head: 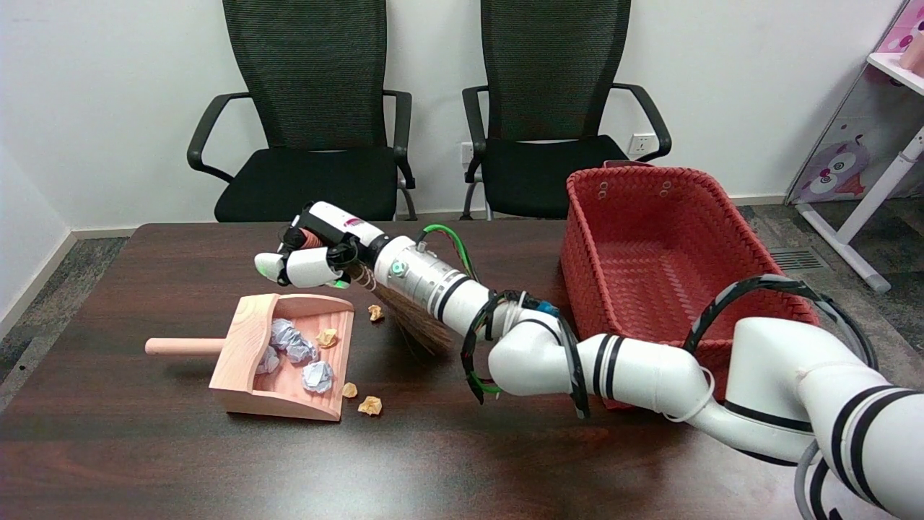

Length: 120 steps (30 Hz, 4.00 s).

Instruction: Sweep the paper ball into the dustpan.

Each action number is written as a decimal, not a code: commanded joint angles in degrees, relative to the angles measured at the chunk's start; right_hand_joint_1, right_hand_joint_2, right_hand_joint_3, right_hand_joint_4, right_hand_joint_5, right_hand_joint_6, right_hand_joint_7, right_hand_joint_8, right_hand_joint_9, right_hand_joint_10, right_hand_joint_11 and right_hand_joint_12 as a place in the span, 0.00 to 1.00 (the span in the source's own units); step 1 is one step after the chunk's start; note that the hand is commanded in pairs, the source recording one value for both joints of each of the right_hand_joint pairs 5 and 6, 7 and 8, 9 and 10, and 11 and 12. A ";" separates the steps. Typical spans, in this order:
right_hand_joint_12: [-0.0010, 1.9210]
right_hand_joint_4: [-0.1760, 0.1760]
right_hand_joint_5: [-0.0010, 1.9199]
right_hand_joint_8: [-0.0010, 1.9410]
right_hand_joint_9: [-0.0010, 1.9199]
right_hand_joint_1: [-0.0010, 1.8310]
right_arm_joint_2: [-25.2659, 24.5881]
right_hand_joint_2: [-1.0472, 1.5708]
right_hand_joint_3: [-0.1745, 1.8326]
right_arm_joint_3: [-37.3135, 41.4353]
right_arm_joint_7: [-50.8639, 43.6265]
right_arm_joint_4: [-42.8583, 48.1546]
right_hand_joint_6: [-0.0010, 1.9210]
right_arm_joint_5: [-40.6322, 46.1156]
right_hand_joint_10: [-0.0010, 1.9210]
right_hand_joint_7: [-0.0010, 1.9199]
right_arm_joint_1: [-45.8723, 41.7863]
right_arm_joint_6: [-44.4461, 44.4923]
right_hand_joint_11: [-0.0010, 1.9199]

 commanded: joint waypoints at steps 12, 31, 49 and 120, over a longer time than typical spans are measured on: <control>1.00 0.45 1.00 0.99 1.00 0.48 0.55 1.00 0.47 -0.39 19.94 0.23 1.00 -0.69 1.00 1.00 -0.08 -3.72 1.00; 1.00 0.43 1.00 0.99 1.00 0.47 2.59 1.00 0.64 -0.28 38.58 -10.48 1.00 1.33 1.00 1.00 -1.76 6.42 1.00; 1.00 0.43 1.00 0.99 1.00 0.48 11.50 0.96 0.71 0.74 54.25 -19.95 1.00 2.54 1.00 1.00 -9.23 31.72 1.00; 1.00 0.79 1.00 0.99 1.00 0.49 -12.41 1.00 0.92 3.99 -77.93 -39.64 1.00 17.69 1.00 1.00 -35.41 40.76 1.00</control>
